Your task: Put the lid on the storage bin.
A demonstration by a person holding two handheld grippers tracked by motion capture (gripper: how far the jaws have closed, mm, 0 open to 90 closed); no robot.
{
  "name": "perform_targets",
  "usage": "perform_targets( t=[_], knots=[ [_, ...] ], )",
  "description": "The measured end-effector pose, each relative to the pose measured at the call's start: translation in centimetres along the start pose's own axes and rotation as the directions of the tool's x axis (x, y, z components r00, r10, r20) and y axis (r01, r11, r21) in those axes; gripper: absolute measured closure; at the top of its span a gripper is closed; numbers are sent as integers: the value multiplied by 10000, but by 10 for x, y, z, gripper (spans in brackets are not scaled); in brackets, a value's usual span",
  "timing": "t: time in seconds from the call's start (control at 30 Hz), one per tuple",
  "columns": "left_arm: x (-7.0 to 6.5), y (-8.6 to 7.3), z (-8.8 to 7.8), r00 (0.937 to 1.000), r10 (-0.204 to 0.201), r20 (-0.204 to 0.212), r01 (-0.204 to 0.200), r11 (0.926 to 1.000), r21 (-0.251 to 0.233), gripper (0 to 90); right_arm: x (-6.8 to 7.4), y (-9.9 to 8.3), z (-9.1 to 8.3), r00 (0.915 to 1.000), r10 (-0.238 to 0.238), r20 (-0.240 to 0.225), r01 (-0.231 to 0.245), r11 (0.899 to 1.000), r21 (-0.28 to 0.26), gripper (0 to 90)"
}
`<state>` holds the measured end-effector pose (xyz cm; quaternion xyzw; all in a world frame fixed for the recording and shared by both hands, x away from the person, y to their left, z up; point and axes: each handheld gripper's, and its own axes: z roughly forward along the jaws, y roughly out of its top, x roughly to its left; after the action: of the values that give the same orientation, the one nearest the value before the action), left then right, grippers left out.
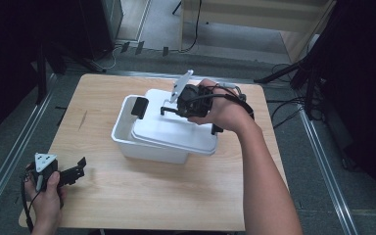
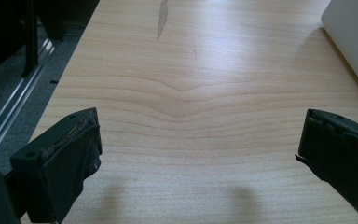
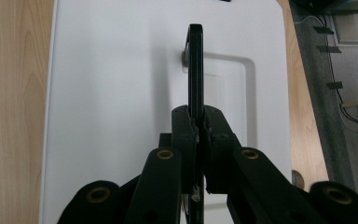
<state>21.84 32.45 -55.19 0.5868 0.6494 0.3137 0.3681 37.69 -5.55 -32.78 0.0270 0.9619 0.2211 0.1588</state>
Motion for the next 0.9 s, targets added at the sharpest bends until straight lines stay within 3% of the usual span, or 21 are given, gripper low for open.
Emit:
perform_targets(
  t=[0.27,0.9],
  knots=[
    [1,0,-1,10000,-19,52,19,10000,43,0,-1,20,16,9997,-219,-108,218,9997,-71,853],
    [2,0,-1,10000,-46,72,46,10000,32,0,-2,45,43,9979,-496,-419,498,9987,52,853]
  ],
)
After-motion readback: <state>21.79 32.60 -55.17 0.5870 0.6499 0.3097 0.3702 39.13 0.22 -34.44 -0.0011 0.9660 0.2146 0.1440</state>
